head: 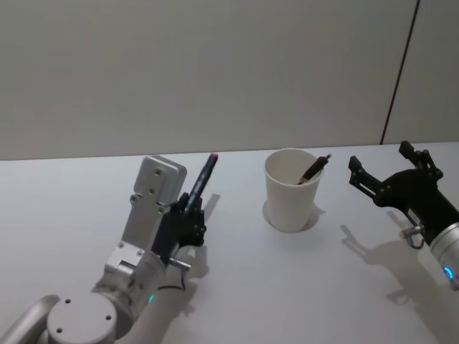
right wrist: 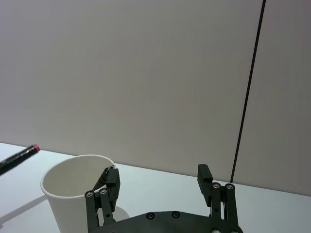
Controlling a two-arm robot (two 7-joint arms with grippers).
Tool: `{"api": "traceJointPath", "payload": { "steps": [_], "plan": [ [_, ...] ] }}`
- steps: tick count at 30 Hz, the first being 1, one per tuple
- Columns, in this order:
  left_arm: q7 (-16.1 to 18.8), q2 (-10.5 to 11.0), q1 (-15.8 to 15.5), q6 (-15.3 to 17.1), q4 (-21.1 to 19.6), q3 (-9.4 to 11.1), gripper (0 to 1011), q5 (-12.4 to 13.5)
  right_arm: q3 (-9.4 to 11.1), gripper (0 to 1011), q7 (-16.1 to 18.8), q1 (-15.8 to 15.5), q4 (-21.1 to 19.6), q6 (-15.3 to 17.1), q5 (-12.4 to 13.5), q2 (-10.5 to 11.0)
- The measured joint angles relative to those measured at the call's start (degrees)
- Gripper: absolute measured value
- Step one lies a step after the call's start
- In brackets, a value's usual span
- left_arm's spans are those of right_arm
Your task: Place the pen into the pen holder.
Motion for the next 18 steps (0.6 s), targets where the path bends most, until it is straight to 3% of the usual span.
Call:
{"api": "traceJointPath", "payload": {
  "steps": [9,18],
  "plan": [
    [-0.57,1.85,0.76,-7.21,-1.26,-1.31,176,2.05,0.00,1001,0.00,0.00,0.00,0.00,0.00,0.00],
    [-4.36,3.02,0.61,-15.66,-1.44,-2.57,176,2.64,0.00,1001,0.00,0.00,0.00,0.00,0.00,0.00]
  ]
}}
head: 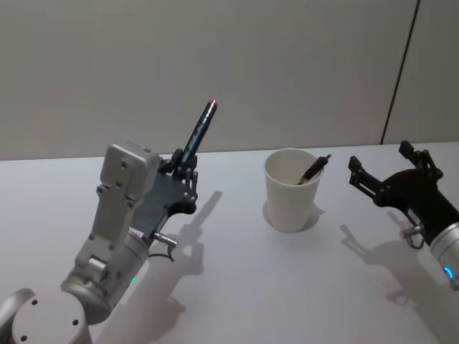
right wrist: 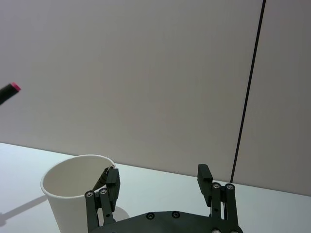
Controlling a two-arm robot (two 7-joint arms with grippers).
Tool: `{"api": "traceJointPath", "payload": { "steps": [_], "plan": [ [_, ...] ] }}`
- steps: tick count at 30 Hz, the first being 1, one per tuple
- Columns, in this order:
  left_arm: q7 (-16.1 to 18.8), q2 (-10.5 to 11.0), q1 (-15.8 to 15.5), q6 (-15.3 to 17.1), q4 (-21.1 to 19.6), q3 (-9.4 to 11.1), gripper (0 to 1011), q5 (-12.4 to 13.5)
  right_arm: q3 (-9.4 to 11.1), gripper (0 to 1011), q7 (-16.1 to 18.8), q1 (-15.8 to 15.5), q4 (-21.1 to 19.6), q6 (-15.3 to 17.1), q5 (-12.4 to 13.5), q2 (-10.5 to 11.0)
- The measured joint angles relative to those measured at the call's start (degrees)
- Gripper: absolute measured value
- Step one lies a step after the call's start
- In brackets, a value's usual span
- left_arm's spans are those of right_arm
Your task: Place the pen into the pen holder.
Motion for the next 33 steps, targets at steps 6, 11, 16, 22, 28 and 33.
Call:
{"api": "traceJointPath", "payload": {
  "steps": [6,11,16,22,28,33],
  "plan": [
    [-3.87,0.15,-0.66,-4.81,0.58,-0.52,176,-0.64,0.00,1001,0.00,0.00,0.00,0.00,0.00,0.00],
    [-8.12,0.00,-1.43,-8.36,1.35,-0.79,176,-1.90,0.00,1001,0.00,0.00,0.00,0.00,0.00,0.00],
    [-11.98,-0.36,-2.26,-10.67,2.22,-0.89,176,-3.25,0.00,1001,0.00,0.00,0.00,0.00,0.00,0.00],
    [-17.47,-1.06,-3.34,-12.99,3.45,-0.89,176,-5.49,0.00,1002,0.00,0.00,0.00,0.00,0.00,0.00],
    [-23.17,-1.94,-4.59,-14.51,5.01,-0.65,176,-8.13,0.00,1001,0.00,0.00,0.00,0.00,0.00,0.00],
    [-27.23,-2.70,-5.58,-15.10,6.32,-0.38,176,-10.08,0.00,1001,0.00,0.00,0.00,0.00,0.00,0.00]
  ]
}}
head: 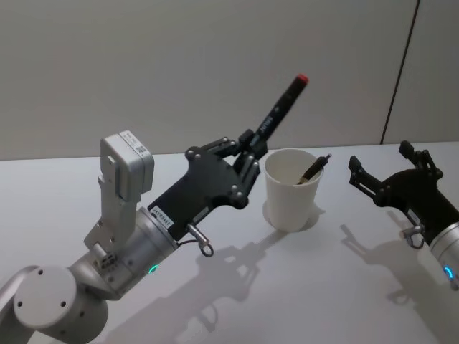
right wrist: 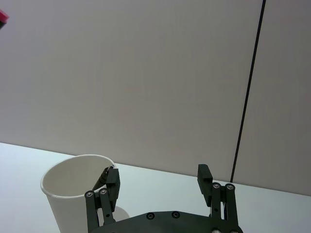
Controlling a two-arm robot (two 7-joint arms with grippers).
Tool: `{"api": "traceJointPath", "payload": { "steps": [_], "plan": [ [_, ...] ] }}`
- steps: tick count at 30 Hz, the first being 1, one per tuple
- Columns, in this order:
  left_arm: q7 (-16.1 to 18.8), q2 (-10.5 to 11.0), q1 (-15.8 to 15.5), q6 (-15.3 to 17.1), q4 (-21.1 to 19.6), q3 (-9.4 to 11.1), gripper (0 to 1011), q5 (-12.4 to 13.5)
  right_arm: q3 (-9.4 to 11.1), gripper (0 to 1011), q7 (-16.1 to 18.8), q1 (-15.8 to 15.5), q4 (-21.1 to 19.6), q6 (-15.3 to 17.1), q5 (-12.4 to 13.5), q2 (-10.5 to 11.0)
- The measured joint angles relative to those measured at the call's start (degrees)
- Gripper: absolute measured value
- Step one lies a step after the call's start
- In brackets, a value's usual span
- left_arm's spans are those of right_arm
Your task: Place the pen into the pen holder.
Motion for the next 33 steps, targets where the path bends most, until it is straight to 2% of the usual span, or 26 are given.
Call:
{"api": "traceJointPath", "payload": {
  "steps": [10,15,22,33],
  "plan": [
    [-9.85,-2.07,-2.37,-0.18,3.50,0.88,176,-5.14,0.00,1001,-0.01,0.00,0.00,0.00,0.00,0.00],
    [-12.79,-2.91,-3.25,0.08,4.93,1.34,176,-6.58,0.00,1001,0.00,0.00,0.00,0.00,0.00,0.00],
    [-15.80,-3.82,-4.21,0.55,6.49,1.86,176,-7.87,0.00,1001,0.00,0.00,0.00,0.00,0.00,0.00],
    [-17.73,-4.53,-5.05,1.05,7.82,2.32,176,-8.32,0.00,1001,0.02,0.00,-0.01,0.01,0.02,0.00]
  ]
}}
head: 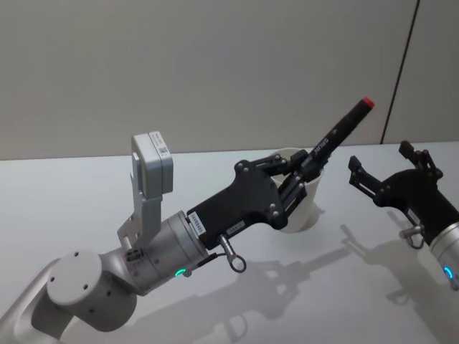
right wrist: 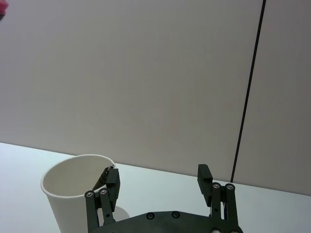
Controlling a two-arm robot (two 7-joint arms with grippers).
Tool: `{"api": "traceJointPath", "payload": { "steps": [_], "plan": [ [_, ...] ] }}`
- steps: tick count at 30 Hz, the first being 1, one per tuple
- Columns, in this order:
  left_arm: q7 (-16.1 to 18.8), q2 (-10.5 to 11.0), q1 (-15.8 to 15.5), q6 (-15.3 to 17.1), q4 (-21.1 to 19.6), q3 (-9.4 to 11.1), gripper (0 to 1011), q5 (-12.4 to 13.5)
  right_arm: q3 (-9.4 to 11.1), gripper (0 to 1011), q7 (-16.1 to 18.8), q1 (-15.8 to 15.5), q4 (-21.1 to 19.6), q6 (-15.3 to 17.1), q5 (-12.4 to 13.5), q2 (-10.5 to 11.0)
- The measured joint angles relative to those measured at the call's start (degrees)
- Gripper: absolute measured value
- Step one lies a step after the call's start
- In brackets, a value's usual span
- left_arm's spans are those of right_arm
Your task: Place the pen into the pen holder.
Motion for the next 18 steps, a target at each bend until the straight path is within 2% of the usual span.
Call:
{"api": "traceJointPath", "payload": {
  "steps": [9,15,16,18],
  "plan": [
    [-0.60,-0.22,-0.28,0.16,0.42,0.15,174,-0.14,0.29,1001,1.95,-0.23,-1.07,0.74,1.64,0.44],
    [-0.87,-0.33,-0.39,0.21,0.61,0.21,176,-0.21,1.41,1001,4.95,-1.02,-3.52,2.65,5.81,2.21],
    [-0.87,-0.33,-0.39,0.21,0.61,0.21,176,-0.21,1.41,1001,4.95,-1.02,-3.52,2.65,5.81,2.21],
    [-0.95,-0.34,-0.42,0.22,0.65,0.22,174,-0.23,2.18,1001,6.12,-1.56,-4.91,3.69,8.09,3.28]
  ]
}}
